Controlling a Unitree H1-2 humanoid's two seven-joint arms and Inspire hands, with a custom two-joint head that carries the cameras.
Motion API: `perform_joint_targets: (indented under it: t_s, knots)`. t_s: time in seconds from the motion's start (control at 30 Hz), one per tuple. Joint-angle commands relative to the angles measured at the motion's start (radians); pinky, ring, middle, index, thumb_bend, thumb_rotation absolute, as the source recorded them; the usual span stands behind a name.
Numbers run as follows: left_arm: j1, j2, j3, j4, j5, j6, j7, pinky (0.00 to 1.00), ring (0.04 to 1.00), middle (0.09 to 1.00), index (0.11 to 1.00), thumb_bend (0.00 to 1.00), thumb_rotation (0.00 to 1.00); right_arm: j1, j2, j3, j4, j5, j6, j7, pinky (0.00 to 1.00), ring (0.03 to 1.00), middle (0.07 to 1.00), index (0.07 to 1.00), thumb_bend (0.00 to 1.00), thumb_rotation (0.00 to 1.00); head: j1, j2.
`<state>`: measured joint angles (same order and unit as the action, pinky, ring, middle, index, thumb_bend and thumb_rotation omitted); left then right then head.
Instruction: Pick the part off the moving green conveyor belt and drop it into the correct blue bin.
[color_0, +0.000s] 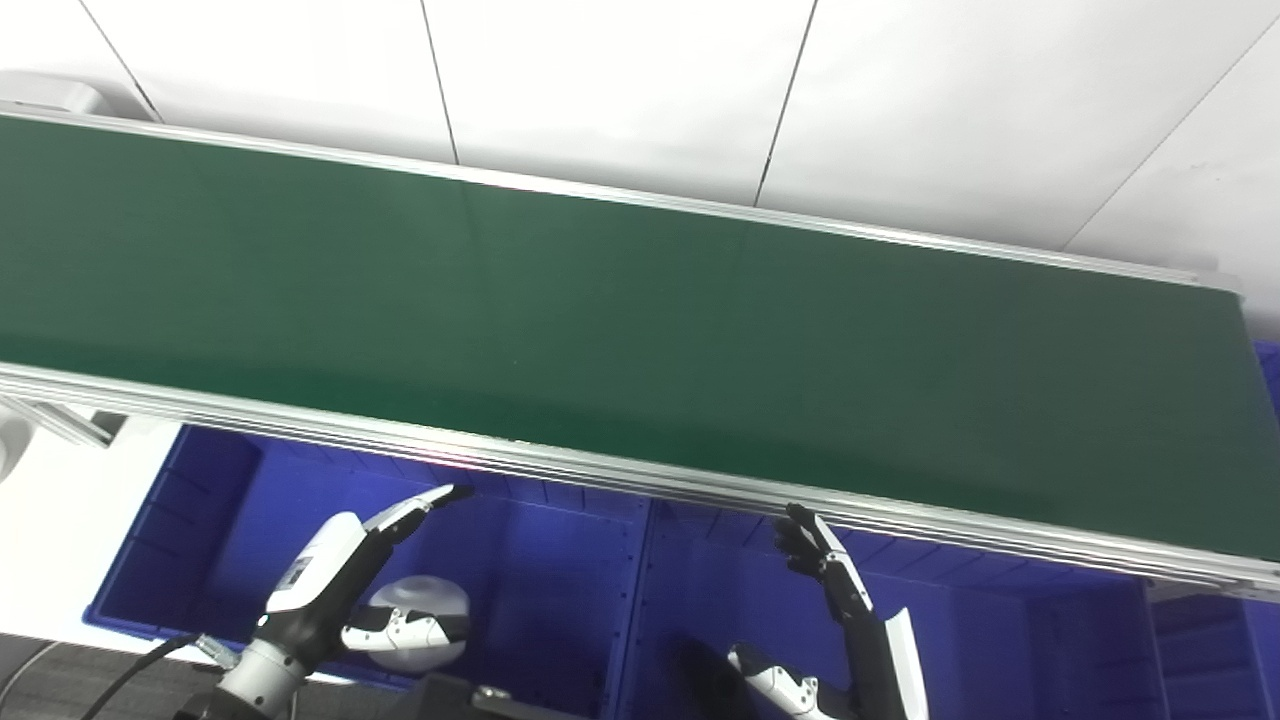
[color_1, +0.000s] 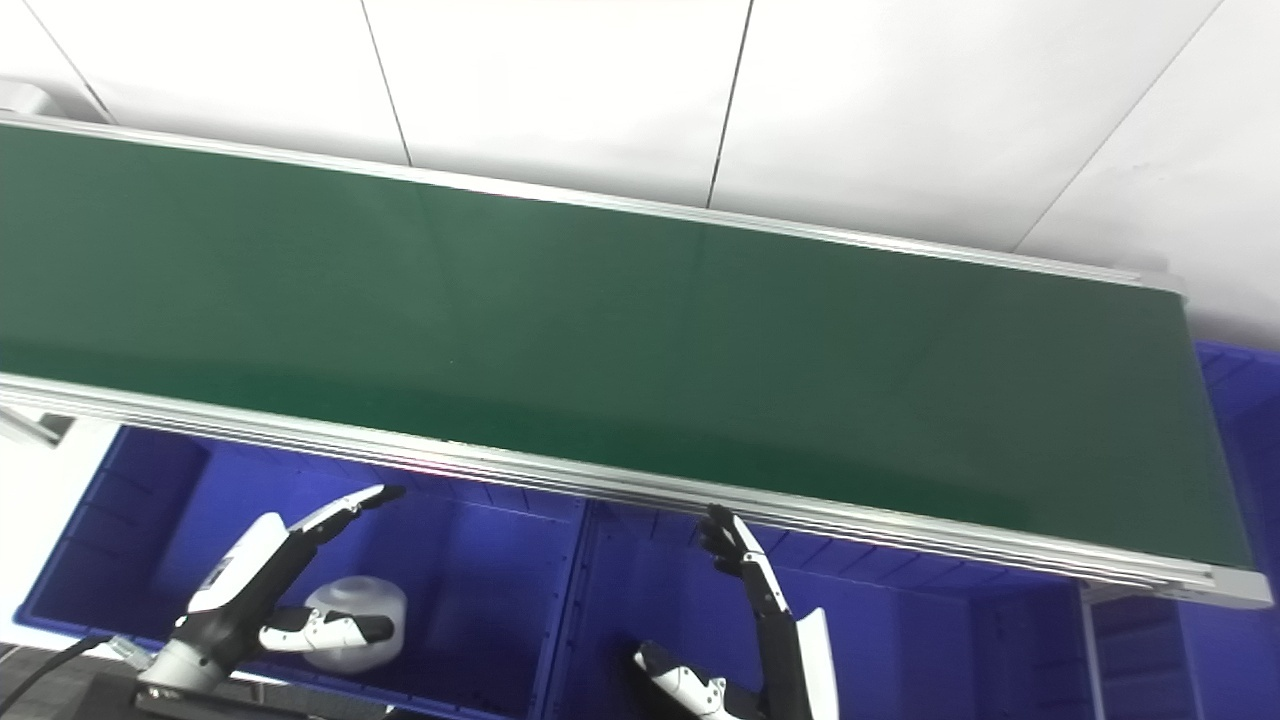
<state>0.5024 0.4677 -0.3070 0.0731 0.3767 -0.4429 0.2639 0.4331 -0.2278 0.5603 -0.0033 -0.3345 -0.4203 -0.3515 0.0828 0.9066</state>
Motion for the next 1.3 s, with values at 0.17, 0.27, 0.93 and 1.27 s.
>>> perform_joint_targets:
  t_s: [0.17, 0.27, 0.93, 1.27]
  knots:
    - [0.0, 0.003, -0.079, -0.158, -0.157, -0.027, -0.046, 0.82, 0.868, 0.883, 0.883, 0.79, 0.74, 0.014, 0.021, -0.021, -0.023, -0.016, -0.045, 0.035, 0.75, 0.826, 0.859, 0.906, 0.75, 0.57, -0.105, -0.011]
    - [-0.007, -0.013, -0.108, -0.202, -0.177, -0.027, -0.046, 0.81, 0.85, 0.866, 0.875, 0.79, 0.77, 0.024, 0.034, -0.038, -0.027, -0.031, -0.044, 0.057, 0.78, 0.833, 0.862, 0.909, 0.76, 0.58, -0.126, -0.012]
    - [-0.016, 0.003, -0.179, -0.234, -0.167, -0.027, 0.068, 0.84, 0.843, 0.857, 0.867, 0.71, 0.83, 0.051, 0.154, -0.093, -0.014, -0.131, -0.021, 0.114, 0.79, 0.842, 0.869, 0.903, 0.74, 0.54, -0.378, -0.03]
    - [-0.033, 0.054, -0.206, -0.222, -0.181, -0.027, 0.092, 0.81, 0.841, 0.861, 0.865, 0.72, 0.82, 0.05, 0.187, -0.096, 0.002, -0.166, -0.016, 0.117, 0.78, 0.84, 0.871, 0.906, 0.73, 0.52, -0.455, -0.036]
